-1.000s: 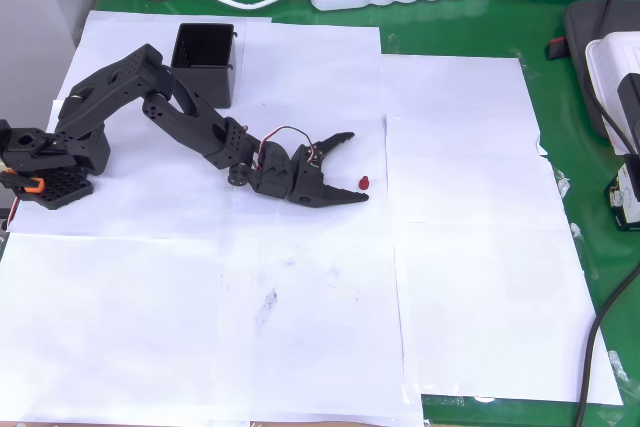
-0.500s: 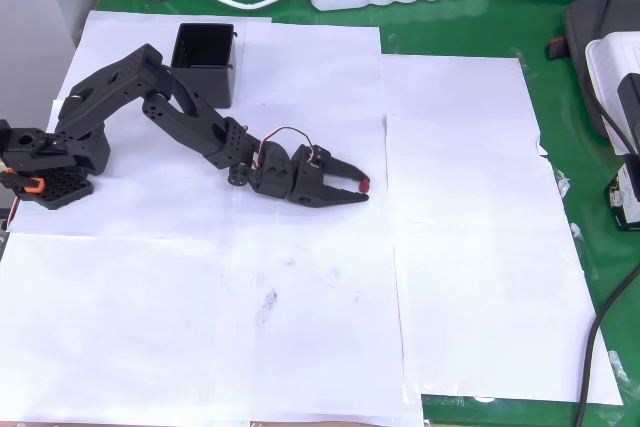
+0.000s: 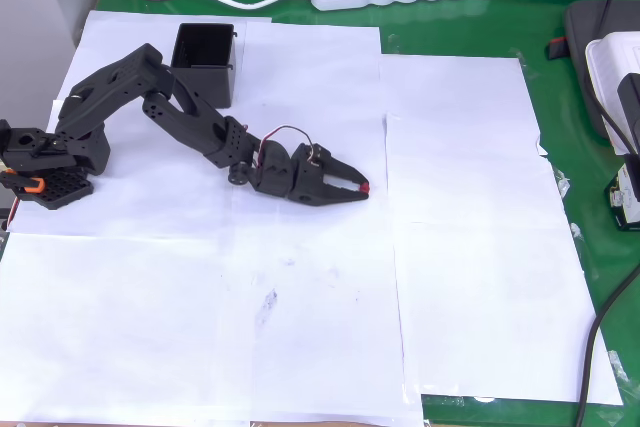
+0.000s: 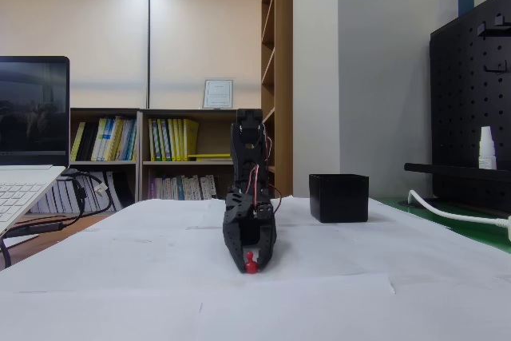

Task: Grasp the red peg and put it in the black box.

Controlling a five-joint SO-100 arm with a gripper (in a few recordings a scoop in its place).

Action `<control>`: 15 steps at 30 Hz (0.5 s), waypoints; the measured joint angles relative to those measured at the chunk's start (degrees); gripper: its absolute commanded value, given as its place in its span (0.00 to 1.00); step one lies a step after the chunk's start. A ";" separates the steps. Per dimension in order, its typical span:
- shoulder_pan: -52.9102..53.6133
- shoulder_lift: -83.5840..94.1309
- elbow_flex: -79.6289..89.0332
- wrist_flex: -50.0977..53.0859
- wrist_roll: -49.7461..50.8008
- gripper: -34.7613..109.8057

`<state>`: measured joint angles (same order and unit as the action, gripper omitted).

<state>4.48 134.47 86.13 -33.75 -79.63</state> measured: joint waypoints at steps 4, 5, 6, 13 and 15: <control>-2.37 -4.75 3.60 12.66 0.35 0.24; -2.90 -5.89 5.62 17.31 0.79 0.24; -3.52 -6.86 8.26 22.32 1.14 0.24; -9.40 -13.71 32.78 48.34 3.52 0.24; -10.63 -16.00 37.27 50.19 4.13 0.24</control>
<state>-6.15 118.48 123.40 16.44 -75.50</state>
